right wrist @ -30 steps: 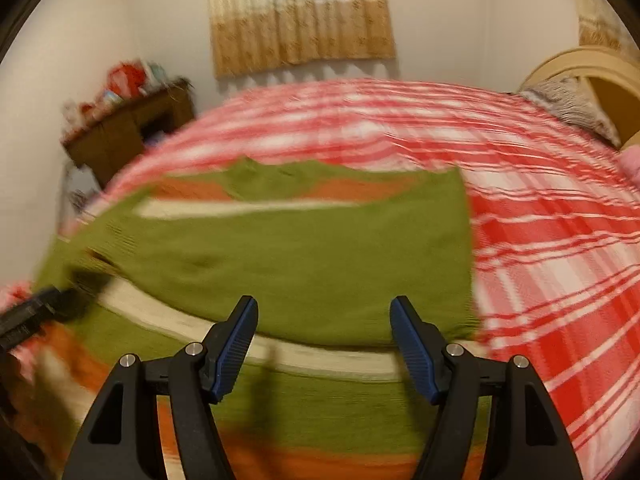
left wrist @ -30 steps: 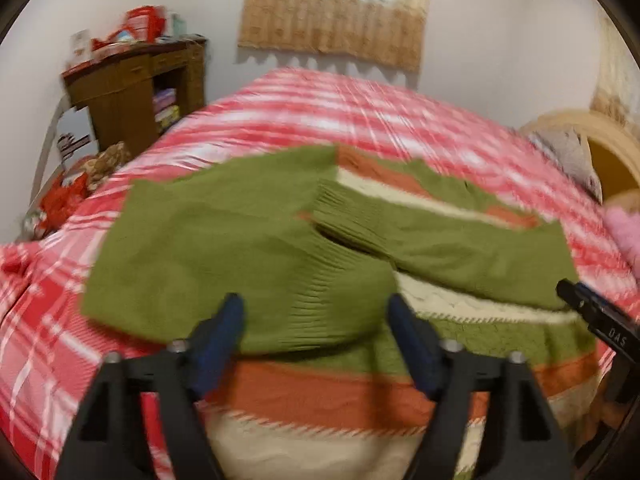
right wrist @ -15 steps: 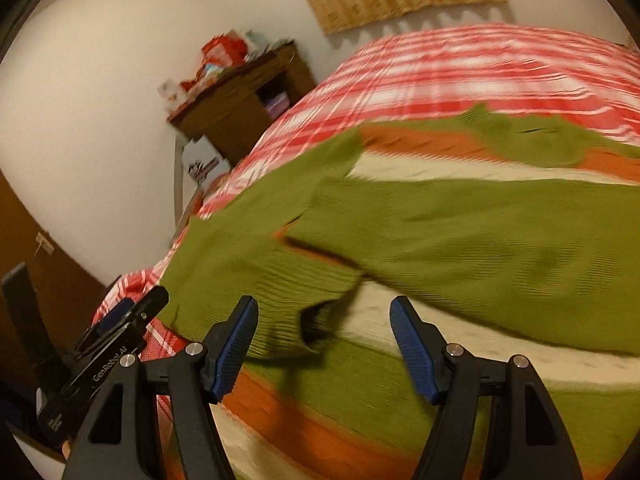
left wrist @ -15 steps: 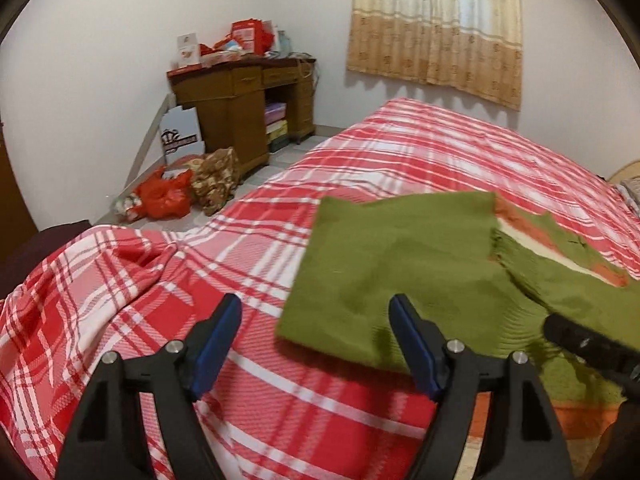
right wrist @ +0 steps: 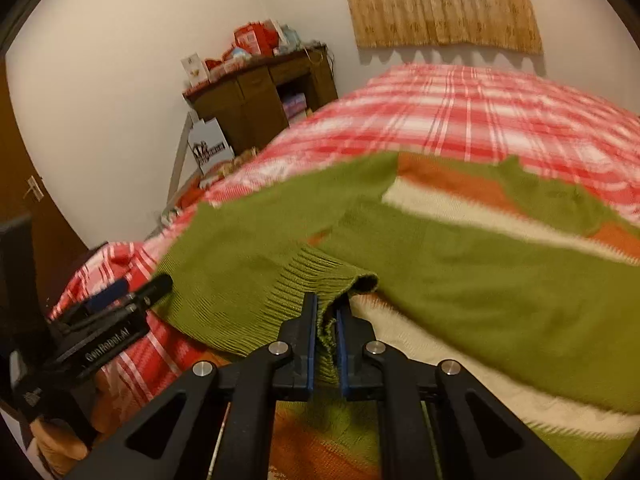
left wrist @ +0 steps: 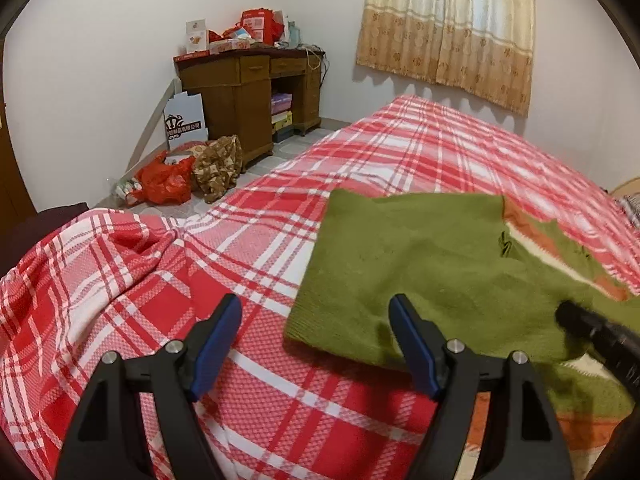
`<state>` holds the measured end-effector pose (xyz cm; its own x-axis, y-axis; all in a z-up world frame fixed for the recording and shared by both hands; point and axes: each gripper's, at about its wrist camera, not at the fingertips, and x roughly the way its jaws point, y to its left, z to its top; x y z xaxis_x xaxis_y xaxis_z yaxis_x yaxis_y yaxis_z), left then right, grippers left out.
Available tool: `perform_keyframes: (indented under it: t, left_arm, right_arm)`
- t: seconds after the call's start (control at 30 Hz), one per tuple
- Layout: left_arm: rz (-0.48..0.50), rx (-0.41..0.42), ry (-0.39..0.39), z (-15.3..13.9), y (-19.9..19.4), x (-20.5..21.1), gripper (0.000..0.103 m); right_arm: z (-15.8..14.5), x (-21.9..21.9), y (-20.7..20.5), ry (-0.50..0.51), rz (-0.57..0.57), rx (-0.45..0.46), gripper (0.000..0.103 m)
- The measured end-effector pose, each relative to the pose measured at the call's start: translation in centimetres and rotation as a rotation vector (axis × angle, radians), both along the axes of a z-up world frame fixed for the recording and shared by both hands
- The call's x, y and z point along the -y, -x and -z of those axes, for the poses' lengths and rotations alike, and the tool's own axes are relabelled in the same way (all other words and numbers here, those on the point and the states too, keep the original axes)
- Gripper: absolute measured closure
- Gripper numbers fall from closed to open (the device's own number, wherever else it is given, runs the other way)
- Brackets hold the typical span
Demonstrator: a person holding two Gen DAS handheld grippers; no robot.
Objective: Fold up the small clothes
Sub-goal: 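Grasp the ribbed cuff of the folded sleeve with the right tool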
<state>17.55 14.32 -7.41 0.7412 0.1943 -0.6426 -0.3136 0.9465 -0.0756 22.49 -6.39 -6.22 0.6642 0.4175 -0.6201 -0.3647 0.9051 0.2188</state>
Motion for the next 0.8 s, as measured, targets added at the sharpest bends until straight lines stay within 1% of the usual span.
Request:
perform_keyframes:
  t: [0.1,0.23,0.37,0.47,0.6,0.67,0.8]
  left_arm:
    - [0.020,0.018,0.008,-0.6,0.2,0.6,0.024]
    - [0.064,0.000,0.041,-0.6,-0.1,2.0,0.024]
    - [0.094,-0.018,-0.007,-0.3,-0.8,4.2,0.024]
    - [0.121,-0.024,-0.010,-0.1,-1.2,5.5,0.024]
    - [0.143,-0.051,-0.042,0.2,-1.8,7.1,0.024]
    - [0.157,-0.053,-0.055,0.2,-1.9,7.8,0.024]
    - [0.175,-0.074,-0.069,0.8,-2.1,9.2,0.024]
  right_arm:
    - [-2.8,0.8,-0.1,0.019,0.019,0.077,0.096]
    - [-6.1,3.2,-0.5,0.072,0.077,0.169,0.096]
    - [-7.6,6.6,-0.3,0.114,0.149,0.209,0.096]
    - [-7.8,9.8,-0.1,0.142,0.201,0.207,0.096]
    - [-6.8,13.9,0.4,0.158,0.268,0.174,0.096]
    - [-6.1,15.5,0.6,0.153,0.292,0.157,0.096]
    - [-4.4,17.5,0.6,0.103,0.315,0.102,0.096]
